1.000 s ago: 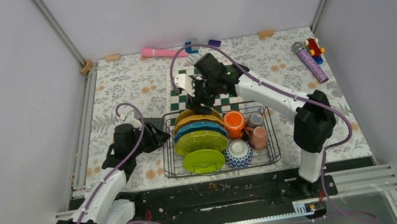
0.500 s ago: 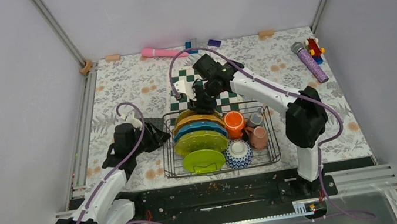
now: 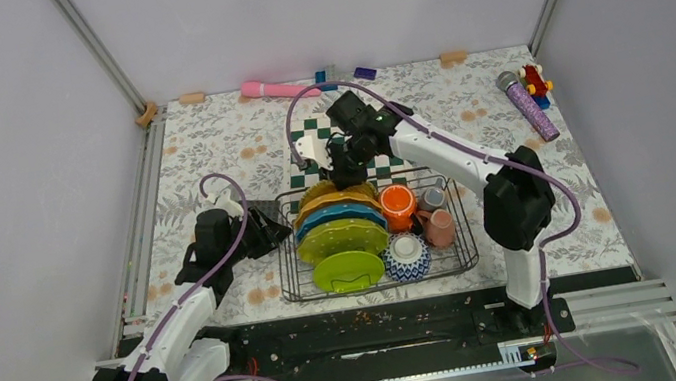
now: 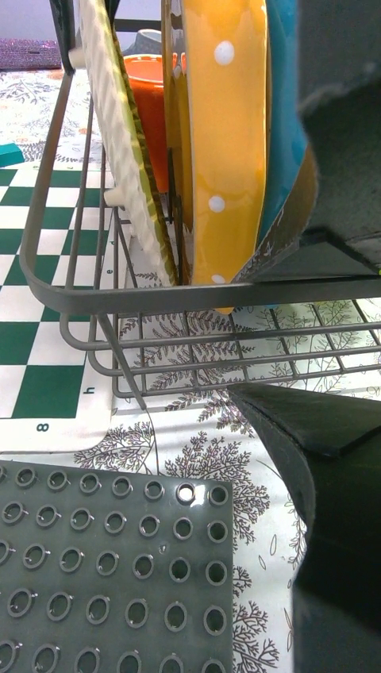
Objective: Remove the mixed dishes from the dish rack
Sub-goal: Pick up the plate from the dish rack.
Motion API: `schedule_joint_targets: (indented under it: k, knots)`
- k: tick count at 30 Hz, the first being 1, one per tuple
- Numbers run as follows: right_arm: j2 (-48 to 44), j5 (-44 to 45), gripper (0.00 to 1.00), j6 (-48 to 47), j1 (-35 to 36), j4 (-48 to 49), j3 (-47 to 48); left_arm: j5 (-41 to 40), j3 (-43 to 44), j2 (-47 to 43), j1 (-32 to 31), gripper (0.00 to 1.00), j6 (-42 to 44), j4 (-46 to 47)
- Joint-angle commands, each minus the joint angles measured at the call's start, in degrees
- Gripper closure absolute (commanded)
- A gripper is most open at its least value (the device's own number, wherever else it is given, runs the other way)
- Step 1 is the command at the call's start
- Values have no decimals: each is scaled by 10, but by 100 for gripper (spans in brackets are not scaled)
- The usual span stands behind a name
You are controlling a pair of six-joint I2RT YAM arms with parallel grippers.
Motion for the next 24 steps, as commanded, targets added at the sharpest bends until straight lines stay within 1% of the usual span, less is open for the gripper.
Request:
schedule_joint_targets:
  k: [1,10,13,16,19,21,22,23,24]
  knots:
    - [-75,-20,100,-45,-3,1,21,-15,-4,2,4,55,5,4]
    - [-189,2,100,-17,-3,129,-46,-23,-8,1,4,56,-4,2]
    - [-216,19,100,10,-4,179,-73,-20,-8,0,4,56,-5,2]
    - [-244,51,100,58,-3,248,-100,-15,-9,-4,4,56,-7,2]
    - [-286,118,100,149,-3,326,-139,-11,-10,-12,4,56,-10,2]
    - [-320,187,100,230,-3,387,-174,-11,-10,-15,4,56,-12,3]
    - [-339,246,100,286,-3,416,-194,-12,-11,-16,4,56,-12,3]
    - [-357,335,100,341,-4,442,-211,-14,-10,-16,4,56,-13,3]
    - [-376,394,100,395,-7,453,-228,-15,-10,-16,4,56,-13,3]
